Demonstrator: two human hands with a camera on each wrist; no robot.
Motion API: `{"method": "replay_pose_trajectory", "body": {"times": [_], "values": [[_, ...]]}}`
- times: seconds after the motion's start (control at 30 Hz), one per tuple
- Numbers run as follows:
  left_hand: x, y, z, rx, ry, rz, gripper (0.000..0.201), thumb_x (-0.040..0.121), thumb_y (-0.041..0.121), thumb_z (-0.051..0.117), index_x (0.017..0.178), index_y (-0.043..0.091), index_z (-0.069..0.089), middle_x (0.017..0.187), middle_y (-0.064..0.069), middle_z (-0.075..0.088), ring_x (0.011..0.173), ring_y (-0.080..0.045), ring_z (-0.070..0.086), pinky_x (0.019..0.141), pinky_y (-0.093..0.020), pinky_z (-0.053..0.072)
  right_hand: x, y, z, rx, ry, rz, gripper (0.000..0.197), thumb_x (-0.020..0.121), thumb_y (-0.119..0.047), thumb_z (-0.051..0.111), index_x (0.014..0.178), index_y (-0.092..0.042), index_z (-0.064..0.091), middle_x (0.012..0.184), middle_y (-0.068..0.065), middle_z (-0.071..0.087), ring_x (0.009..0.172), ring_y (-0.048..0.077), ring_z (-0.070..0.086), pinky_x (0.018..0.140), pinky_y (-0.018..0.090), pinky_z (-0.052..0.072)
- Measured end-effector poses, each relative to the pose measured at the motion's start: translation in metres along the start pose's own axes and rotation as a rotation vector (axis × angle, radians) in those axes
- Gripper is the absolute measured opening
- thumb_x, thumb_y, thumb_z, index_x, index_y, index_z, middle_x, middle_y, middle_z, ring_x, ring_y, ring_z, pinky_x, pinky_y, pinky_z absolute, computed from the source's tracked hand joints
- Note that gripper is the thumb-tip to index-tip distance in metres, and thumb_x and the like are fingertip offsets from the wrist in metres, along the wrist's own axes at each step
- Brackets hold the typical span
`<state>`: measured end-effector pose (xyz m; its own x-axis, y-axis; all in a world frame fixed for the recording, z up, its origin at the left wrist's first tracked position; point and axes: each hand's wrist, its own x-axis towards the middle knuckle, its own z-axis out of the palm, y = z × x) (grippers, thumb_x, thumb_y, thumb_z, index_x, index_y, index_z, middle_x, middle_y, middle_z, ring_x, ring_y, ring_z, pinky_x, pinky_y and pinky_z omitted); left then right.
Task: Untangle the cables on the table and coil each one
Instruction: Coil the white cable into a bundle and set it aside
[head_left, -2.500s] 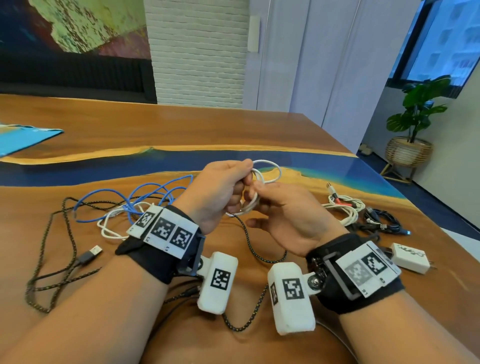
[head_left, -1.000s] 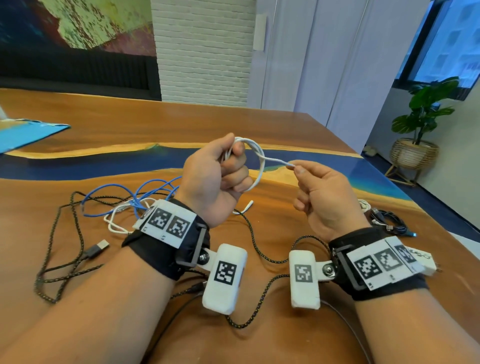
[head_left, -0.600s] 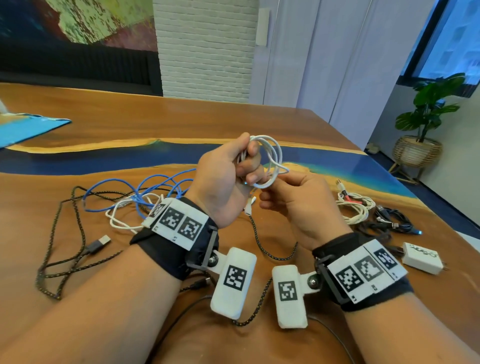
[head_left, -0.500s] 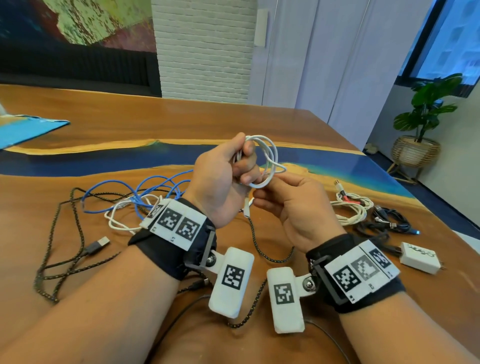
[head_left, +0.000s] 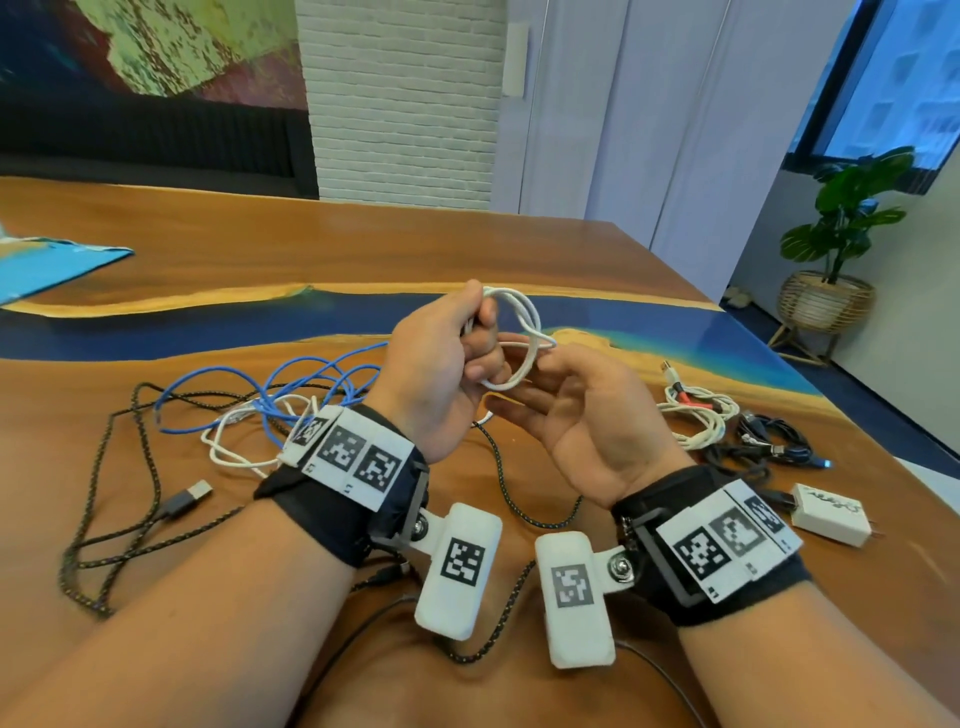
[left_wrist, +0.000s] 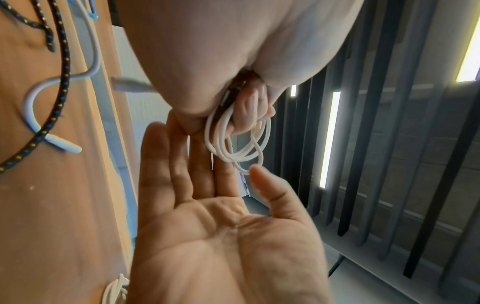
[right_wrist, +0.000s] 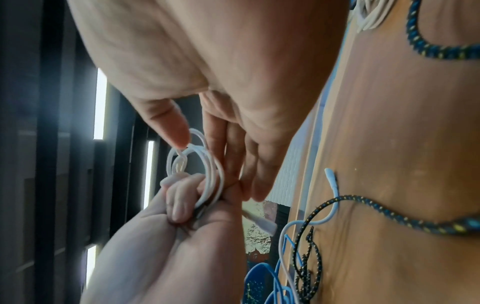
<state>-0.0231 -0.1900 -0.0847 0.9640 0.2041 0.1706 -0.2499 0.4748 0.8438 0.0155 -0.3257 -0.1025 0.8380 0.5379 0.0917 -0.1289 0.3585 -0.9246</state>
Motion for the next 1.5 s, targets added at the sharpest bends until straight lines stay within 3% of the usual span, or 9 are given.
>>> {"method": "replay_pose_trajectory", "body": {"times": [0.2,0.3,0.47,0.77,0.9,1.1,1.17,1.33,1.5], "values": [[-0.004,-0.006,0.007,0.249,-0.020,0.082,0.038,0.111,0.026,0.036,0.080,0.010,0.050,0.059,0.001,0.025,0.053,-0.015,0.029,0.051,-0.023,0.034,0.001,-0.001,0.001,-0.088,0.049,-0.044,0.028,0.104,-0.006,0.047,0.093,-0.005,0.073,0.074,0.011,0.072,0.076,0.020,0.069,0.091,0.040,0.054],[-0.004,-0.003,0.005,0.326,-0.001,0.107,0.038,0.110,0.026,0.037,0.079,0.009,0.051,0.057,0.003,0.027,0.051,-0.015,0.031,0.051,-0.024,0.034,-0.001,-0.006,-0.002,-0.103,0.021,-0.004,0.025,0.106,-0.014,0.045,0.103,-0.004,0.068,0.084,0.016,0.072,0.092,0.025,0.067,0.093,0.047,0.050],[-0.003,0.005,-0.001,0.266,0.023,0.052,0.040,0.109,0.027,0.042,0.074,0.010,0.051,0.054,0.002,0.026,0.044,-0.014,0.027,0.047,-0.022,0.031,-0.011,-0.013,0.005,-0.070,-0.148,0.091,0.029,0.095,-0.018,0.050,0.069,-0.010,0.060,0.094,0.015,0.073,0.106,0.025,0.062,0.086,0.047,0.046],[0.000,-0.001,-0.003,0.282,-0.012,0.048,0.038,0.111,0.031,0.036,0.080,0.015,0.052,0.062,0.003,0.029,0.054,-0.013,0.035,0.054,-0.027,0.028,0.001,-0.004,-0.006,-0.136,0.141,-0.019,0.006,0.095,-0.001,0.065,0.098,-0.005,0.068,0.083,0.013,0.065,0.067,0.020,0.064,0.062,0.030,0.060],[0.001,0.001,-0.003,0.203,0.034,0.055,0.036,0.111,0.032,0.036,0.081,0.017,0.050,0.060,0.005,0.029,0.051,-0.010,0.031,0.049,-0.025,0.021,0.002,-0.006,-0.008,-0.206,0.247,-0.139,0.021,0.088,-0.004,0.075,0.108,-0.005,0.070,0.075,0.015,0.070,0.055,0.018,0.064,0.053,0.029,0.057],[0.005,0.013,-0.013,0.010,0.165,0.042,0.038,0.111,0.035,0.035,0.080,0.017,0.048,0.059,0.006,0.025,0.049,-0.009,0.026,0.048,-0.024,0.018,-0.006,-0.025,-0.019,-0.484,-0.116,0.024,0.005,0.089,-0.005,0.073,0.090,-0.001,0.074,0.068,0.015,0.066,0.045,0.015,0.055,0.043,0.026,0.051],[0.004,0.012,-0.010,-0.023,0.147,0.032,0.038,0.112,0.035,0.035,0.080,0.017,0.047,0.060,0.006,0.024,0.049,-0.009,0.025,0.048,-0.024,0.018,-0.008,-0.030,-0.020,-0.543,-0.139,0.058,0.005,0.089,-0.004,0.072,0.089,0.000,0.075,0.071,0.018,0.068,0.048,0.017,0.060,0.046,0.027,0.054],[0.002,0.005,-0.002,-0.138,0.058,0.008,0.038,0.111,0.036,0.035,0.081,0.016,0.048,0.062,0.004,0.027,0.051,-0.012,0.030,0.048,-0.023,0.028,0.000,-0.013,-0.016,-0.551,0.170,-0.144,0.008,0.088,0.000,0.075,0.083,-0.006,0.078,0.079,0.015,0.077,0.081,0.030,0.076,0.077,0.037,0.064],[0.001,0.001,0.003,-0.204,0.011,0.049,0.039,0.111,0.035,0.033,0.081,0.014,0.047,0.064,0.001,0.030,0.056,-0.015,0.041,0.054,-0.025,0.040,0.004,0.004,0.001,-0.179,0.185,-0.118,0.013,0.095,-0.003,0.066,0.099,-0.001,0.078,0.092,0.015,0.078,0.088,0.022,0.075,0.082,0.033,0.062]]}}
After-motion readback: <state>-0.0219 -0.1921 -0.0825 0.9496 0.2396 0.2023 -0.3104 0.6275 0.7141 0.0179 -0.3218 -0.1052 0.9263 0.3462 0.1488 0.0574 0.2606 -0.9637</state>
